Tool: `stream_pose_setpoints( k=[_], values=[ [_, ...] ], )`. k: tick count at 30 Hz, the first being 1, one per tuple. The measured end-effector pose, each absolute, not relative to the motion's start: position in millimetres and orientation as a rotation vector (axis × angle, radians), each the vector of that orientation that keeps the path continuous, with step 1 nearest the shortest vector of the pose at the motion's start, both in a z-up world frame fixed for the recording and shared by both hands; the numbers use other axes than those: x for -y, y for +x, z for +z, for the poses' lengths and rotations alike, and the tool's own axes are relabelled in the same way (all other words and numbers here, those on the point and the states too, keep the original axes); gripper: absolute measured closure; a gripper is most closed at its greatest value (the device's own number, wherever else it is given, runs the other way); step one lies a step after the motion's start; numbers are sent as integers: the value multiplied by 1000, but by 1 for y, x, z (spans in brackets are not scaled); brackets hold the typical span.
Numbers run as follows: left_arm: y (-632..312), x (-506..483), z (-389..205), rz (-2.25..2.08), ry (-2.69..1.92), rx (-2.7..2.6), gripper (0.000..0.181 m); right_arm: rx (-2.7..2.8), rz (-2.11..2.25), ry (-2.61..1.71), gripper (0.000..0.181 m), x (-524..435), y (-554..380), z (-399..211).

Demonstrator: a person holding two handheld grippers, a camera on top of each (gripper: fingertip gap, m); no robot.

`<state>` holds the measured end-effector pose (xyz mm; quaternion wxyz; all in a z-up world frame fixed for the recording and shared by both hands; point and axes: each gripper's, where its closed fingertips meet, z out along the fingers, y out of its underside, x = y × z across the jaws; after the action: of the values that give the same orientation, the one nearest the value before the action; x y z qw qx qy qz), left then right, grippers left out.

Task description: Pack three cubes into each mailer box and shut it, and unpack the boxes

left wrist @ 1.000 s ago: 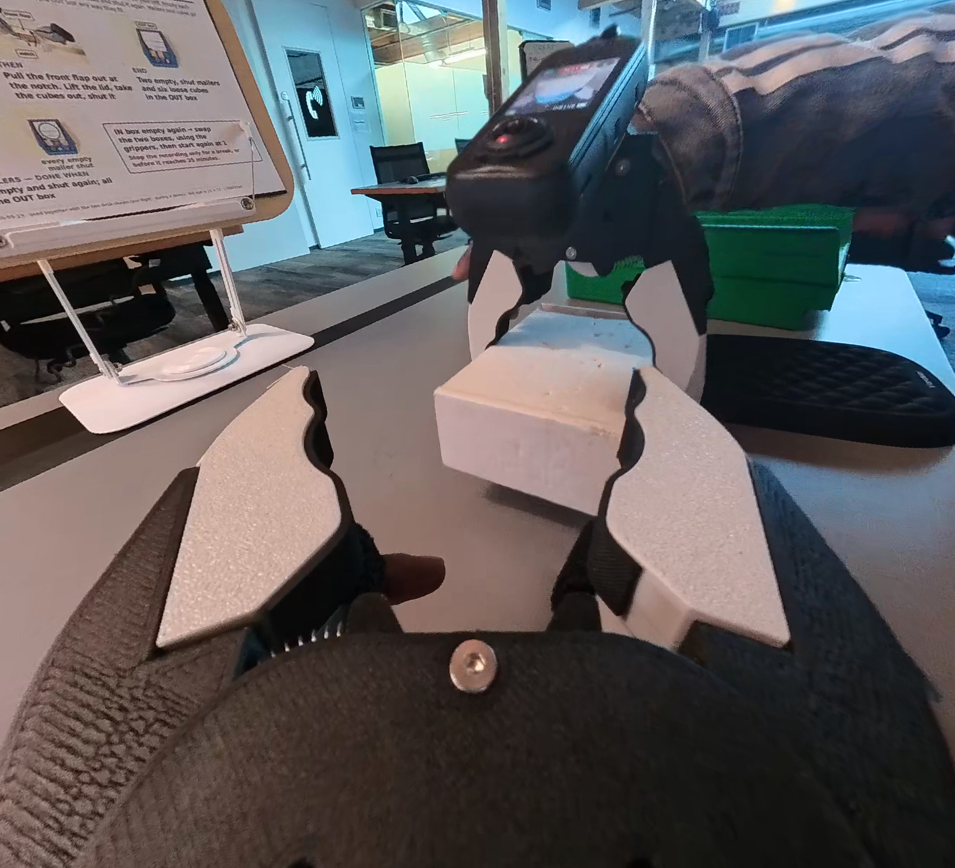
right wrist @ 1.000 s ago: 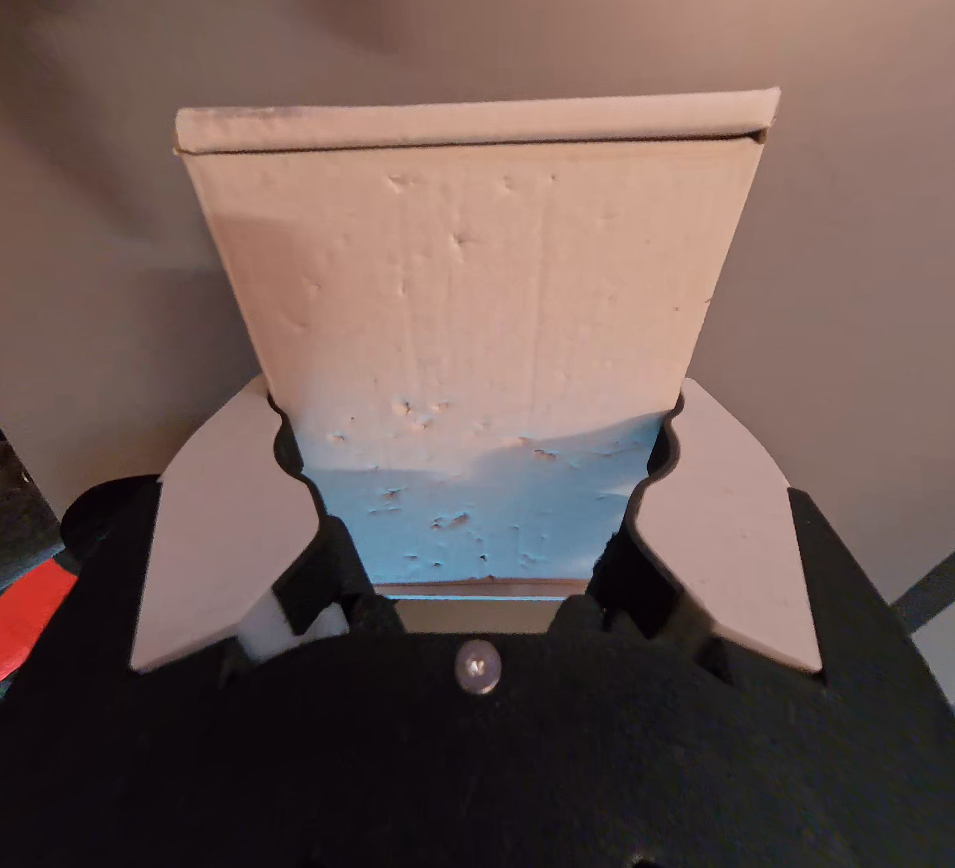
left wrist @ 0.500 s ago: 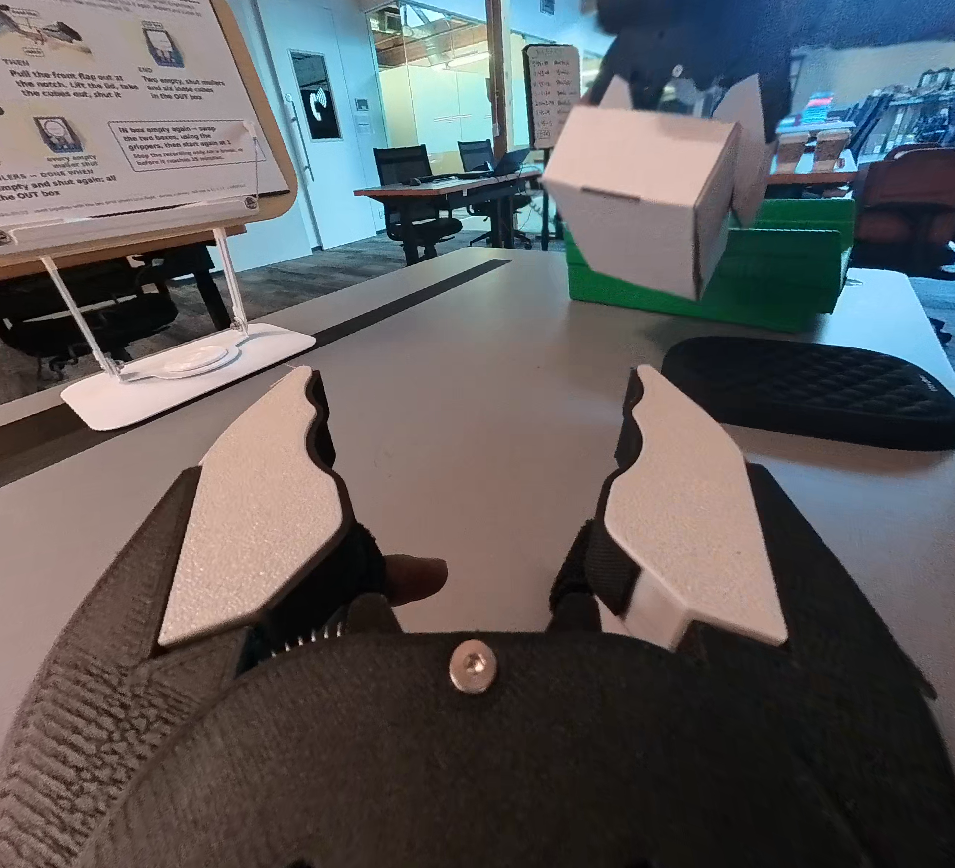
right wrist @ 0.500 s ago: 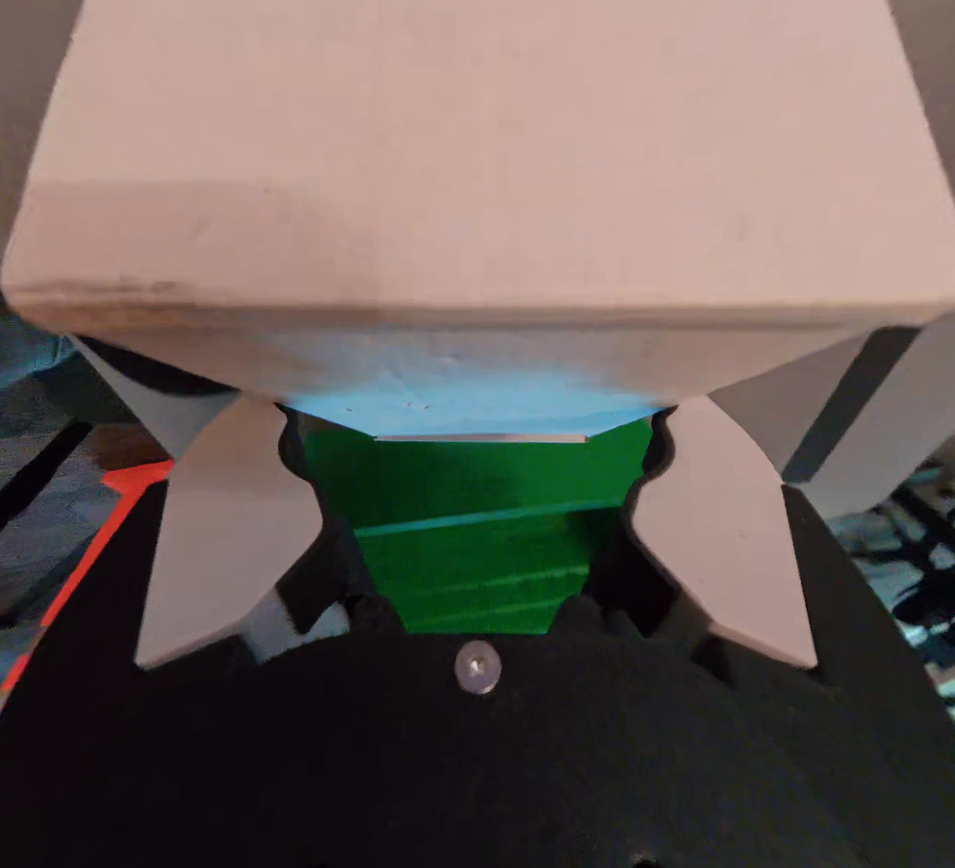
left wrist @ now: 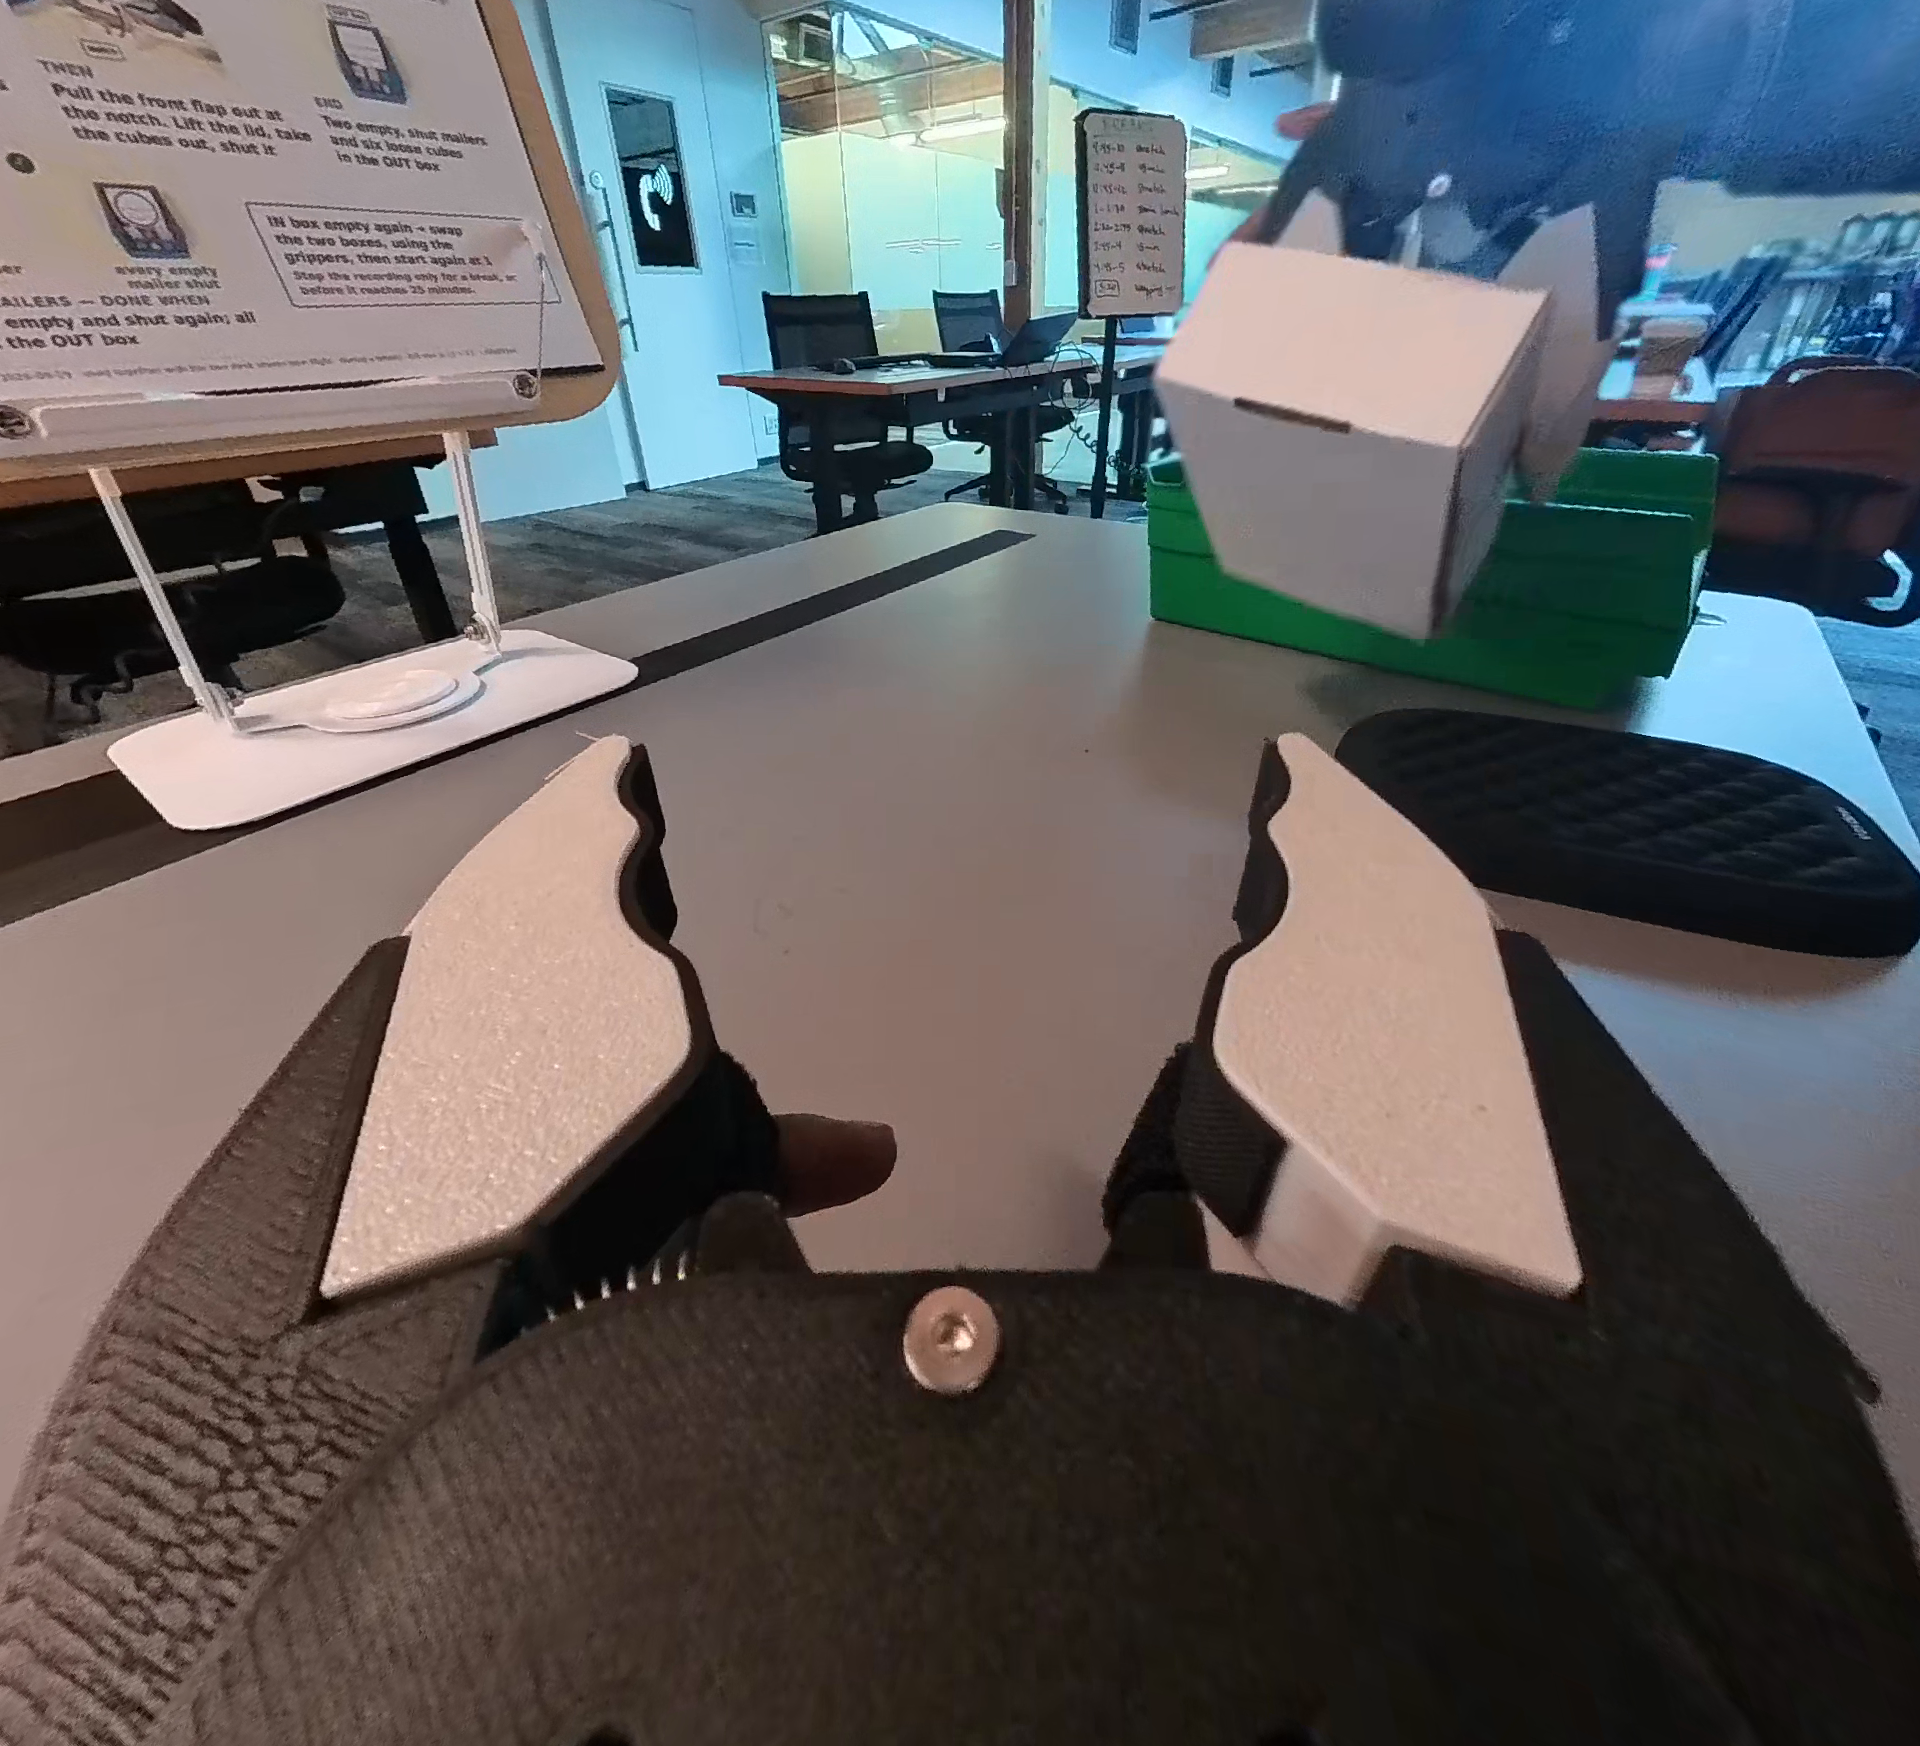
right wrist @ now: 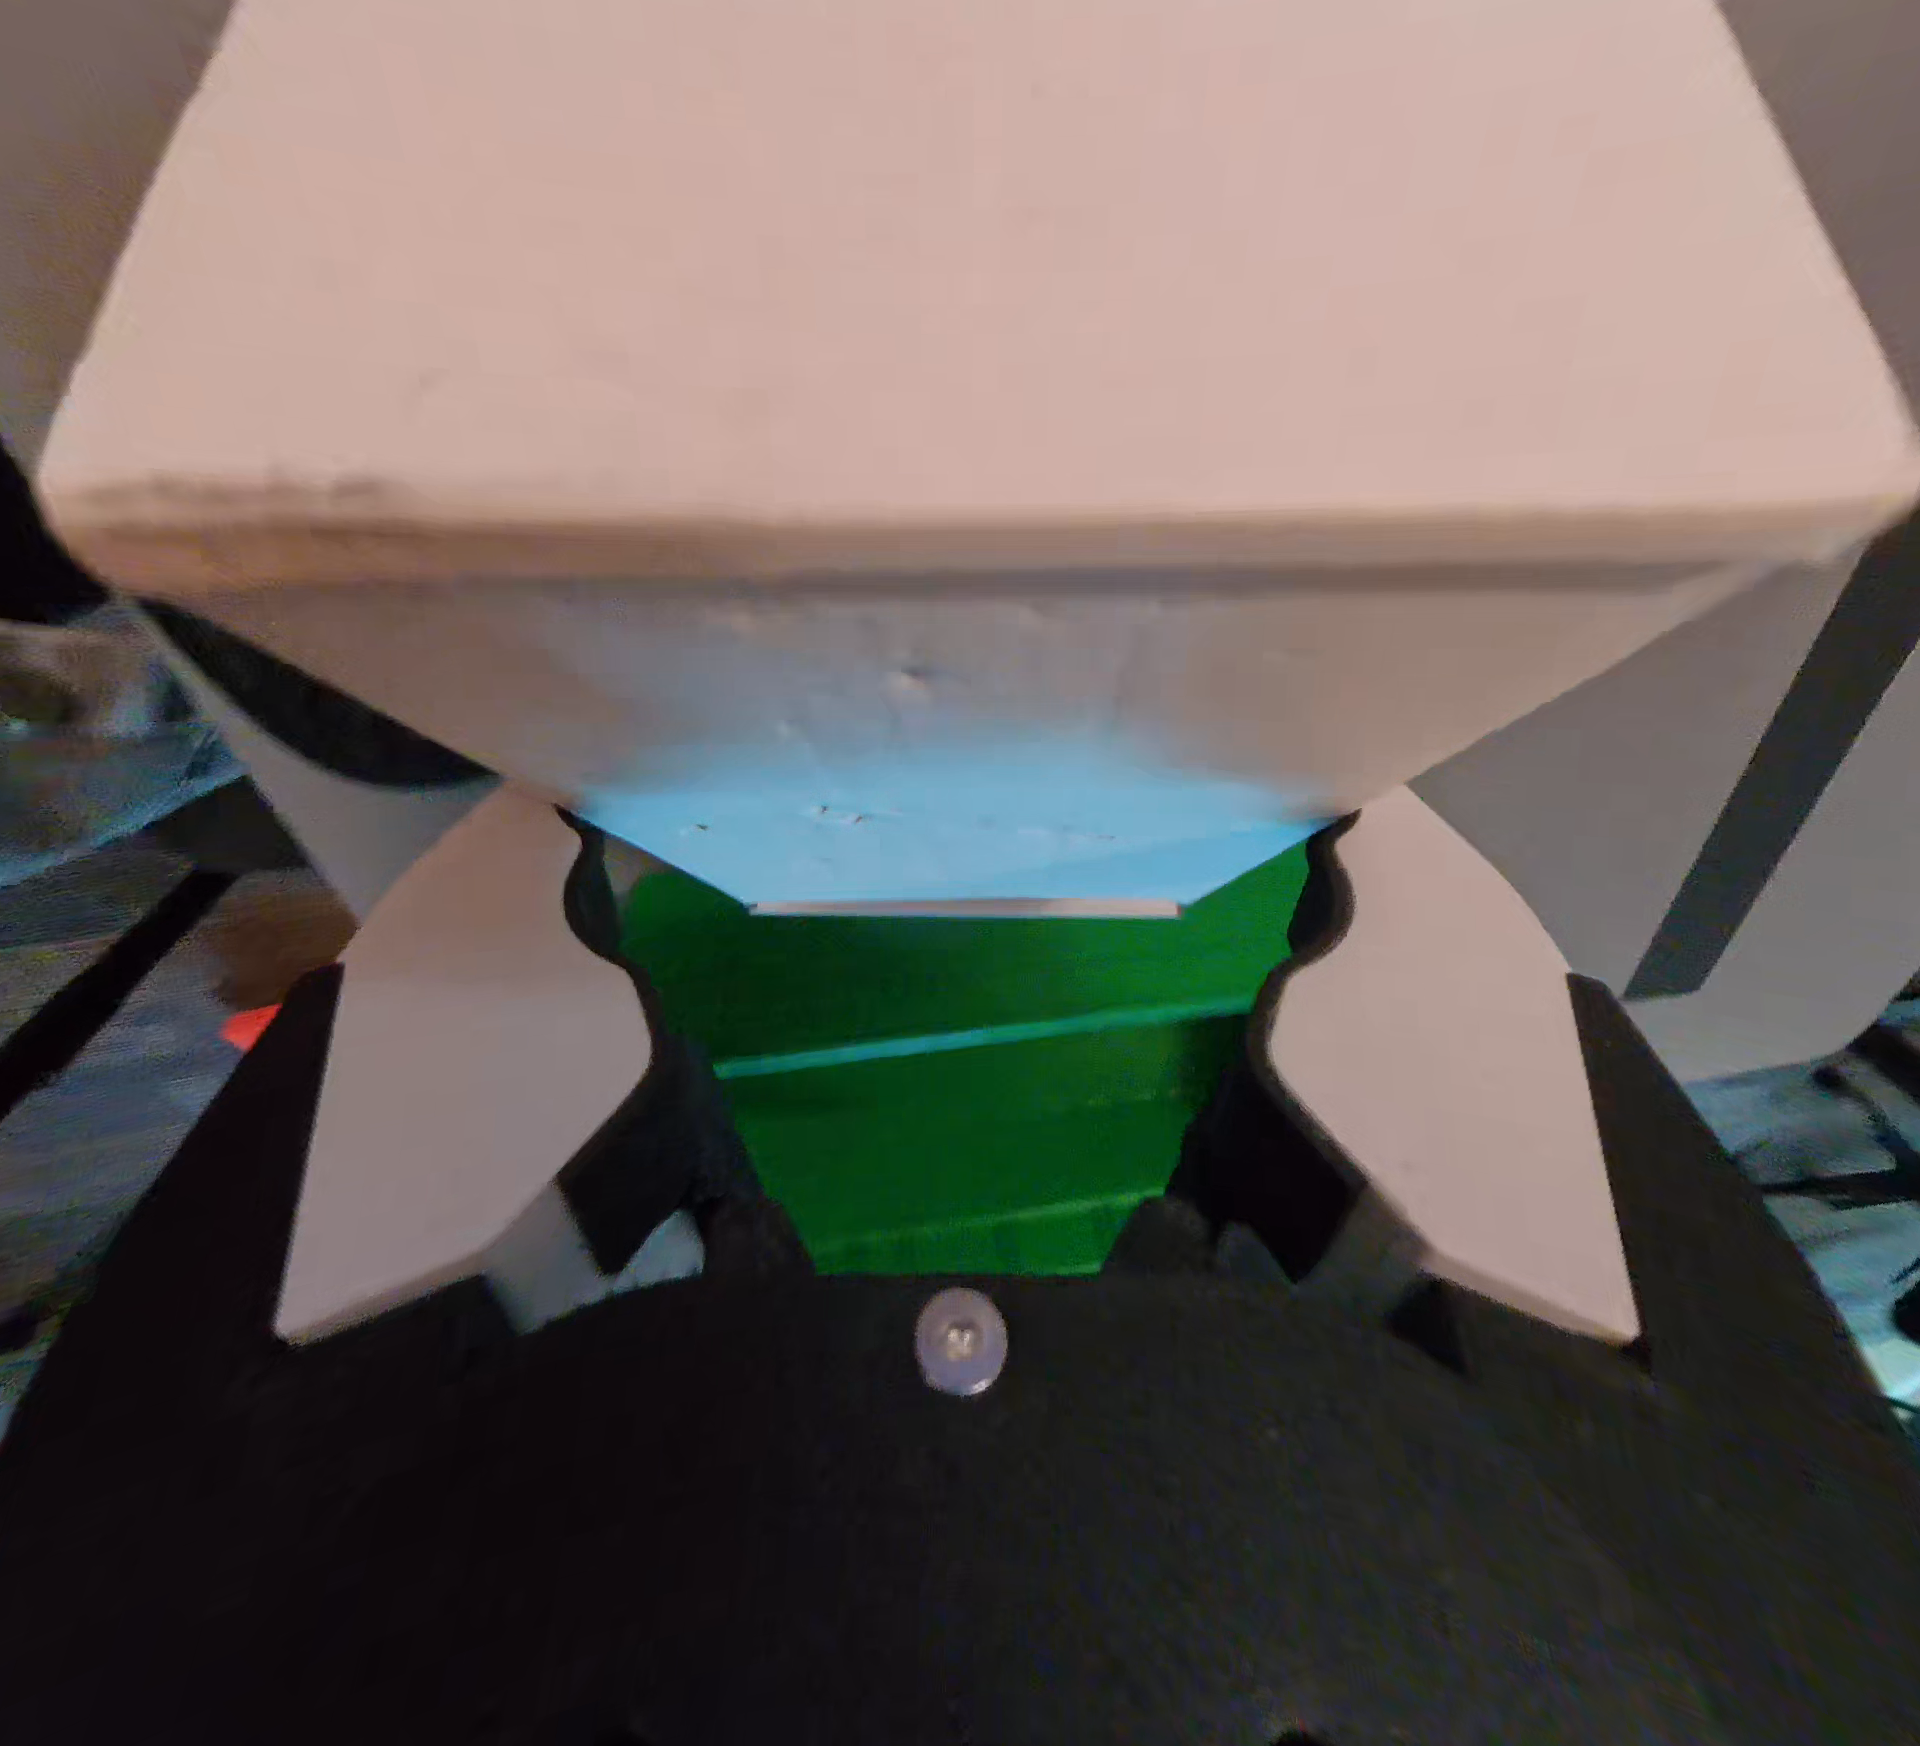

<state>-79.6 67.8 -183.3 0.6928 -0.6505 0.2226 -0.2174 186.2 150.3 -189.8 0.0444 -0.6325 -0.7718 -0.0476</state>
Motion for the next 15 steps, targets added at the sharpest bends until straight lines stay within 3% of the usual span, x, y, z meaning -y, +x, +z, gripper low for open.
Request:
stream_pose_setpoints(
  k=[8, 15],
  values=[
    [-77, -65, -182, -463, -1436, -521, 74, 2561, -50, -1742, 53, -147, 67, -256],
    [-79, -65, -182, -440, -1435, -520, 75, 2600, 89, -1674, 54, -136, 15, -289]
  ],
)
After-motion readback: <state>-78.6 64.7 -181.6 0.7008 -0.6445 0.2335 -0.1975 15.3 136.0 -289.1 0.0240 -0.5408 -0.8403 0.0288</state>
